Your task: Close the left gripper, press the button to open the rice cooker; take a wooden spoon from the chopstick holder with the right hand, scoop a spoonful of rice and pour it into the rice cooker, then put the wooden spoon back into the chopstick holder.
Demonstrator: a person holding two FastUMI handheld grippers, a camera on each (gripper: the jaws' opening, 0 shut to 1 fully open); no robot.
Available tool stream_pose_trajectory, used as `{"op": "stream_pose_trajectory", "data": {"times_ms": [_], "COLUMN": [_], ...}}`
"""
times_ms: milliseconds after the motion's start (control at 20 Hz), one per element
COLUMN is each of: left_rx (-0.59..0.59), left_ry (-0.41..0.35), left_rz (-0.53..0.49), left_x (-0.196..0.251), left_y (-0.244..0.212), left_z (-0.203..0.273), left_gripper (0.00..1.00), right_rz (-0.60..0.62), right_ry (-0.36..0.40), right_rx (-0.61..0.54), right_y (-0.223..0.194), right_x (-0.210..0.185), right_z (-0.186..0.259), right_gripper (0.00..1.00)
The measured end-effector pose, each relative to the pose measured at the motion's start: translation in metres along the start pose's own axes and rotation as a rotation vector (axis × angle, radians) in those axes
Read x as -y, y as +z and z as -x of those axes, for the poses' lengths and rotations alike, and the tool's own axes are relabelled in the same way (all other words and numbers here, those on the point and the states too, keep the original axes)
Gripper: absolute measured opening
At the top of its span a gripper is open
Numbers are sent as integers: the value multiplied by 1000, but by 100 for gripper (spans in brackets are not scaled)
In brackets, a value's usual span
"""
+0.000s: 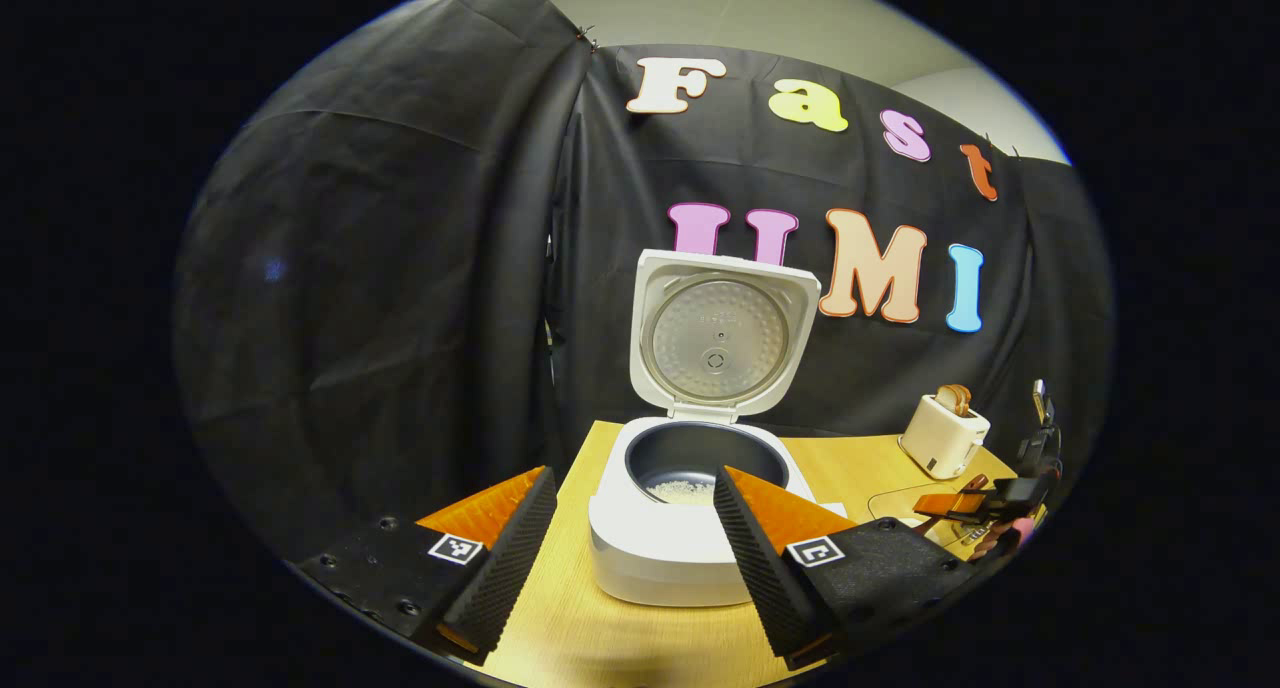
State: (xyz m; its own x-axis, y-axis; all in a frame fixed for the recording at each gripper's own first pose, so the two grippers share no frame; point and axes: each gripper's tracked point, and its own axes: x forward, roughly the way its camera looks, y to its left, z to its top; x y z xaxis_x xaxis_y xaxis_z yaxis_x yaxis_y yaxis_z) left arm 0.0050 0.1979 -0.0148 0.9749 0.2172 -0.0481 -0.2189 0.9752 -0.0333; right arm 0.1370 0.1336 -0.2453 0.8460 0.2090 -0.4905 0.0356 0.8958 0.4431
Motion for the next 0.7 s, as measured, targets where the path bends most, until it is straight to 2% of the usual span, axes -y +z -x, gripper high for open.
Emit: {"op": "stream_pose_trajectory", "data": {"times_ms": [200,400,450,500,700], "left_rx": [-2,3,5,8,15], "left_ry": [-13,-34,-39,-44,-68], "left_rz": [0,1,-1,-3,-6], "left_x": [6,15,18,20,29], "left_y": [-1,1,1,3,4], "left_z": [-1,0,0,0,1], "left_gripper": [94,94,91,94,94], "right_rz": [-203,-408,-441,-454,-473], "right_ry": [12,60,67,68,88], "right_rx": [-31,-21,-15,-4,34], "right_y": [1,17,22,26,39], "right_x": [18,26,27,28,21], "right_z": [7,16,19,21,32], "right_gripper": [22,22,21,22,21]}}
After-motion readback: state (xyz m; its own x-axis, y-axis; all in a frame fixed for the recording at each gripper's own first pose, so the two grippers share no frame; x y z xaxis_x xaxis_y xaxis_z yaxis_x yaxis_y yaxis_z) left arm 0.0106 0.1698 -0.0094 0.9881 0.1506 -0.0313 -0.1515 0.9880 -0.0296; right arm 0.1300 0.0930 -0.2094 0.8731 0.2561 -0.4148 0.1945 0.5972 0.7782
